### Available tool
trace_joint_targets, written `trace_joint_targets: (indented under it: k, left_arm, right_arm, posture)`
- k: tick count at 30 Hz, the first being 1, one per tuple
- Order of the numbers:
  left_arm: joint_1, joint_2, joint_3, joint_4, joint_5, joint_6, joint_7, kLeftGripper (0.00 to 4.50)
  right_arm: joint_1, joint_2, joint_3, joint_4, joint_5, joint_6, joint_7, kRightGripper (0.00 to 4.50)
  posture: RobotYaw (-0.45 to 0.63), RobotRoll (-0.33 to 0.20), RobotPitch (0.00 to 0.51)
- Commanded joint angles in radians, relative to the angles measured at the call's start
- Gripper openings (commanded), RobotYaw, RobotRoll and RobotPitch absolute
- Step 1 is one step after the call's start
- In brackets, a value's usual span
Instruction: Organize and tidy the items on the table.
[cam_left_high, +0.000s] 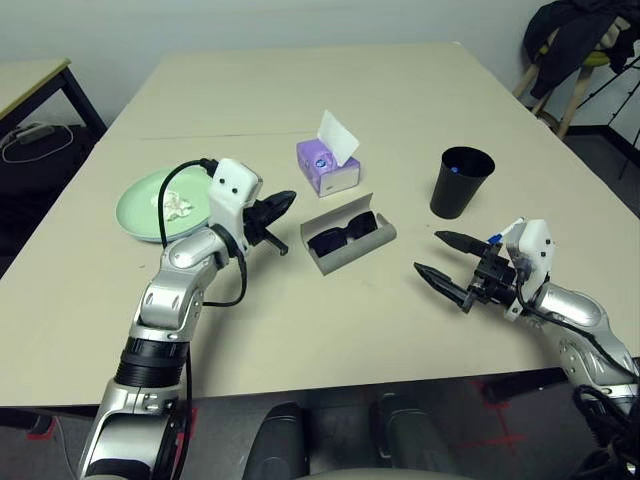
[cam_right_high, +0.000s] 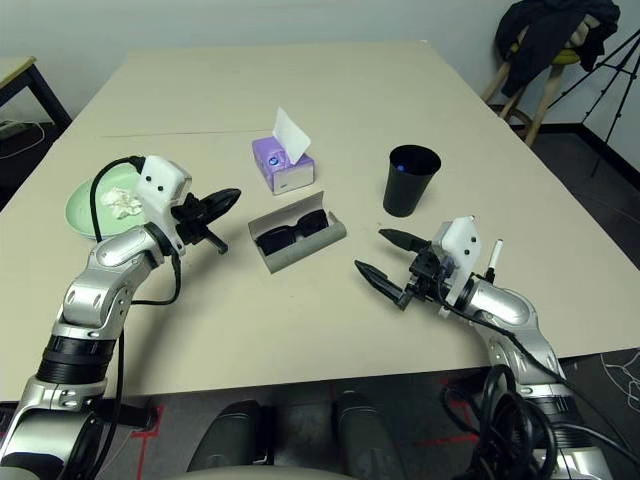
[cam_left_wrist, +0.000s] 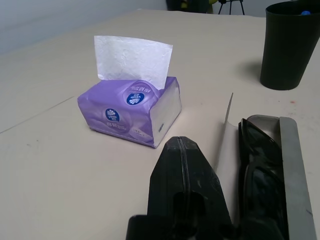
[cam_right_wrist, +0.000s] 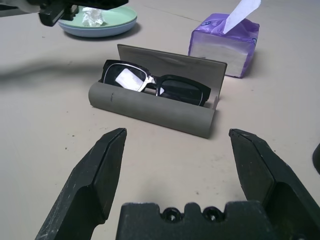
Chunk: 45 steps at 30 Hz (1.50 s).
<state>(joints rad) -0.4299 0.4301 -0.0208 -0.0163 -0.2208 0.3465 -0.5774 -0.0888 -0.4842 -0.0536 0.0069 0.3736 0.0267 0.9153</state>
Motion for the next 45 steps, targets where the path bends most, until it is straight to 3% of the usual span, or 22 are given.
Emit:
trace_joint_targets:
  k: [1, 12, 24, 45]
  left_arm:
    - [-0.019, -0.006, -0.020, 0.052, 0.035, -0.033, 0.000, 0.02]
    - [-0.047, -0.036, -0.061, 0.201, 0.111, -0.119, 0.002, 0.02]
    - [-0.011, -0.072, -0.092, 0.209, 0.140, -0.113, -0.003, 0.02]
    - [0.207, -0.119, -0.139, -0.124, 0.120, 0.088, 0.049, 0.02]
  right_arm:
    - [0.021, -0.009, -0.001, -0.004, 0.007, 0.002, 0.014, 4.50]
    - [0.034, -0.015, -0.006, -0.026, 0.013, 0.014, 0.012, 4.50]
    - [0.040, -0.023, -0.005, -0.060, 0.023, 0.041, 0.013, 4.50]
    - [0.024, -0.018, -0.001, -0.043, 0.017, 0.037, 0.021, 4.50]
  posture:
    - [-0.01, 0.000, 0.046]
    - [-0.04, 0.000, 0.056]
    - [-0.04, 0.000, 0.064]
    - [-0.03, 0.000, 0.081]
